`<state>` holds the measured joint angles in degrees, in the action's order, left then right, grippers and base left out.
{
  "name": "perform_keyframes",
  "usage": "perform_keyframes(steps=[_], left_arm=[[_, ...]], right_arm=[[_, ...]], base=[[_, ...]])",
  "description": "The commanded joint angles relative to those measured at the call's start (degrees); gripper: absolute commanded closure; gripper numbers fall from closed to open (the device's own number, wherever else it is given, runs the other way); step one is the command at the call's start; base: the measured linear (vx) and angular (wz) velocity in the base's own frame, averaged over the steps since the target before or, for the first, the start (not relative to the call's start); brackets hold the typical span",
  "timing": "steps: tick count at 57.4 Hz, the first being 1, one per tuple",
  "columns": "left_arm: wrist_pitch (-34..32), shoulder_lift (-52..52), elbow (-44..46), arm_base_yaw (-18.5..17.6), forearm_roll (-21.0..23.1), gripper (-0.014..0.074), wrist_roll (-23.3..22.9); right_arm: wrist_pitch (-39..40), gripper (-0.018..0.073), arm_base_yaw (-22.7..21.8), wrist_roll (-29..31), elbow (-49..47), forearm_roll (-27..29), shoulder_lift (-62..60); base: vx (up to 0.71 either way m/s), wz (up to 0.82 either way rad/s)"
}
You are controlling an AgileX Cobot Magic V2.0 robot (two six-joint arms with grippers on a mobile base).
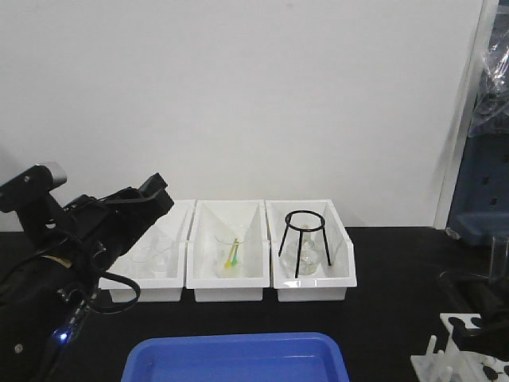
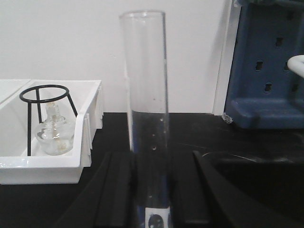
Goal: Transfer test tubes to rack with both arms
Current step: 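Lower the held tube into a hole of the white rack with the right gripper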
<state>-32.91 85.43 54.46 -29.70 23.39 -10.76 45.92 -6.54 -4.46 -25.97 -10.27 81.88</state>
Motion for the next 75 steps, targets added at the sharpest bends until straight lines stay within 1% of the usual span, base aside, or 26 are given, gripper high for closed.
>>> perform_keyframes(steps=[1, 4, 15, 32, 37, 43, 49, 58, 68, 75], left_arm=[[-4.18, -2.38, 2.05, 0.14, -0.71, 0.0161, 0.19], [-4.18, -2.38, 2.05, 0.14, -0.71, 0.0161, 0.19], [-4.18, -2.38, 2.05, 0.14, -0.71, 0.0161, 0.19], [-4.18, -2.38, 2.05, 0.14, -0.71, 0.0161, 0.19], [-4.18, -2.38, 2.05, 0.14, -0.71, 0.0161, 0.19], [-4.18, -2.38, 2.05, 0.14, -0.71, 0.0161, 0.19], [-4.18, -2.38, 2.05, 0.14, -0.71, 0.0161, 0.19], [-4.18, -2.38, 2.05, 0.14, -0.71, 0.0161, 0.19], [-4.18, -2.38, 2.05, 0.14, -0.71, 0.0161, 0.19], [-4.18, -2.38, 2.05, 0.14, -0.71, 0.0161, 0.19]], right_arm=[[9.1, 0.0566, -0.23, 1.65, 0.72, 1.78, -1.07], [12.19, 0.0566, -0.23, 1.88, 2.33, 3.3, -0.61], [19.91, 0.0566, -0.23, 2.1, 4.33, 2.74, 2.59], [20.66, 0.0566, -0.23, 1.93, 4.33, 2.44, 5.87], [22.37, 0.0566, -0.23, 1.98, 4.86, 2.44, 7.39], [28.94, 0.0566, -0.23, 2.17, 6.65, 2.88, 9.78], [33.17, 0.0566, -0.23, 2.37, 7.78, 2.89, 12.59], [33.45, 0.0564, -0.23, 2.37, 7.84, 2.47, 16.51], [33.45, 0.0559, -0.23, 2.44, 7.84, 2.47, 17.05], [33.45, 0.0526, -0.23, 2.73, 7.84, 2.53, 17.05]], base=[[0.0, 0.0], [0.0, 0.0], [0.0, 0.0], [0.0, 0.0], [0.0, 0.0], [0.0, 0.0], [0.0, 0.0], [0.0, 0.0], [0.0, 0.0], [0.0, 0.0]])
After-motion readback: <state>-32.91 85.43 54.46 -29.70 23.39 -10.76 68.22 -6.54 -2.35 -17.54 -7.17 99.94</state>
